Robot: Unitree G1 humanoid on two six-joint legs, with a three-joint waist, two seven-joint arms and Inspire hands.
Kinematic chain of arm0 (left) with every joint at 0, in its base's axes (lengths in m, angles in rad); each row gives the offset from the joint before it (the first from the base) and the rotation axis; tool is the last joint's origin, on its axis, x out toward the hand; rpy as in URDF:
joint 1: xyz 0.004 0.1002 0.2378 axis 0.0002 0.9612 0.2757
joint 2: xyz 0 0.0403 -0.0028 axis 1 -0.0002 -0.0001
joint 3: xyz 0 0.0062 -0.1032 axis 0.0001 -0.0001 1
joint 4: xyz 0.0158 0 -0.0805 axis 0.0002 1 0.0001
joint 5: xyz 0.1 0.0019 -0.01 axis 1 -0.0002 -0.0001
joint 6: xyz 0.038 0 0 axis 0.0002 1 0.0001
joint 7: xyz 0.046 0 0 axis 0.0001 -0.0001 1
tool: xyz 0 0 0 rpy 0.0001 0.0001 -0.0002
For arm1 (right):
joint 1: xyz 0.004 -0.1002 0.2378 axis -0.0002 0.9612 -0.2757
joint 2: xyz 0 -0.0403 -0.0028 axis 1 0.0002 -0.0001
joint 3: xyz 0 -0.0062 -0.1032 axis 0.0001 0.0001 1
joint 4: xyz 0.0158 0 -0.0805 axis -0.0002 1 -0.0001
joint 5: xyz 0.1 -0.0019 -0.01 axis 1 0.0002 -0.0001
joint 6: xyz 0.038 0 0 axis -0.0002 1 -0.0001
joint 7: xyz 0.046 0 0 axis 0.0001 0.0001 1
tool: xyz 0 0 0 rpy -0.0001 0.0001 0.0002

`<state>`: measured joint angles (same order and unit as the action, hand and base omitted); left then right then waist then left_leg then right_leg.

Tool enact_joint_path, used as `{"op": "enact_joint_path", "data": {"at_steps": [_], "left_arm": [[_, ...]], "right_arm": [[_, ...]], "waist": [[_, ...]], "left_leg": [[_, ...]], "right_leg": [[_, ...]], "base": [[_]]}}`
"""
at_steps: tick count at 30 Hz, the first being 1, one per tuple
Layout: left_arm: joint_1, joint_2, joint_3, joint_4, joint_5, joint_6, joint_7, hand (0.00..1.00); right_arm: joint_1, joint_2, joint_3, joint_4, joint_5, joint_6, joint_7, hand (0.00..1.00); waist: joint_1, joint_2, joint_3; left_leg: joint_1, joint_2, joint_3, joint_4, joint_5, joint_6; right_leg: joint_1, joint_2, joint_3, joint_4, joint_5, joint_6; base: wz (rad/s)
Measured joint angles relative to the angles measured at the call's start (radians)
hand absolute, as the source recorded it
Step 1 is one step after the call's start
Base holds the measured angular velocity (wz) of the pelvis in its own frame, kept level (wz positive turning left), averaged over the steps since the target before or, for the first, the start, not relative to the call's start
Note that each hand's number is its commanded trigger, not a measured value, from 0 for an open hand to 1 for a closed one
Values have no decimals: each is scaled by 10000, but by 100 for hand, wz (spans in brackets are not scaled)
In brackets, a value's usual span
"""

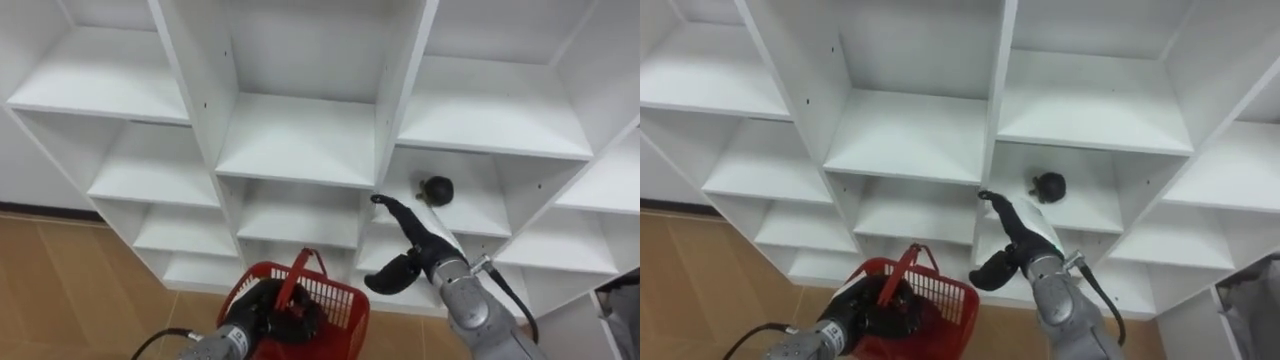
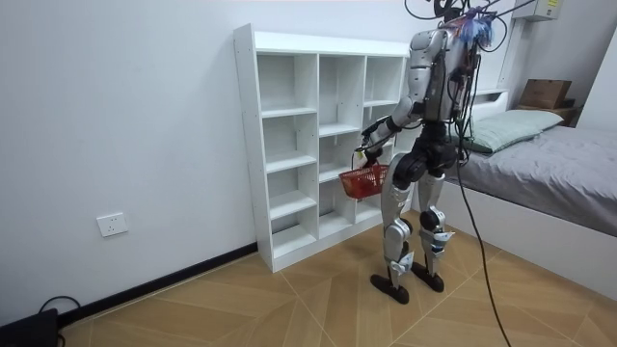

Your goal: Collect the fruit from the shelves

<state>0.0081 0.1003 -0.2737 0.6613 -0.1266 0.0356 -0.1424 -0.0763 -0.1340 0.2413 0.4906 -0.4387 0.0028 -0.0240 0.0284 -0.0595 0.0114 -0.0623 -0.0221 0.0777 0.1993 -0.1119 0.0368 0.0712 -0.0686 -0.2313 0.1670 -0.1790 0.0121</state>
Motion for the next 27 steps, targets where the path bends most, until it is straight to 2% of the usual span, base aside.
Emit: {"op": "enact_joint_path", "data": {"at_steps": [2, 9, 19, 27], "left_arm": [[72, -8, 235, 1, -2, -23, 128, 100], [238, -61, 845, 579, -23, -283, 530, 100], [826, 29, 1504, 688, -390, -355, 522, 100], [944, 40, 1862, 691, -398, -360, 538, 100]], "right_arm": [[81, -146, -32, -17, 27, -34, -77, 0], [413, -207, -321, -95, 25, -256, -86, 0], [856, -203, -1264, -424, 394, -366, -201, 0], [1153, -284, -1972, -995, 955, -379, -462, 0]], "waist": [[-11, -7, -46], [-34, -30, -97], [-270, 2, -78], [-266, 4, -72]], "left_leg": [[104, -61, 31, -48, -1, 4], [647, -58, 305, -347, -6, 4], [828, -33, 408, -355, -107, -10], [1062, 83, 706, -356, -212, -11]], "right_leg": [[69, -4, 69, -5, -7, 12], [335, 3, 366, -144, -18, 27], [441, 16, 539, -143, -22, 34], [517, 49, 911, -132, -33, 51]], "base": [[-8], [-12], [-6], [-13]]}}
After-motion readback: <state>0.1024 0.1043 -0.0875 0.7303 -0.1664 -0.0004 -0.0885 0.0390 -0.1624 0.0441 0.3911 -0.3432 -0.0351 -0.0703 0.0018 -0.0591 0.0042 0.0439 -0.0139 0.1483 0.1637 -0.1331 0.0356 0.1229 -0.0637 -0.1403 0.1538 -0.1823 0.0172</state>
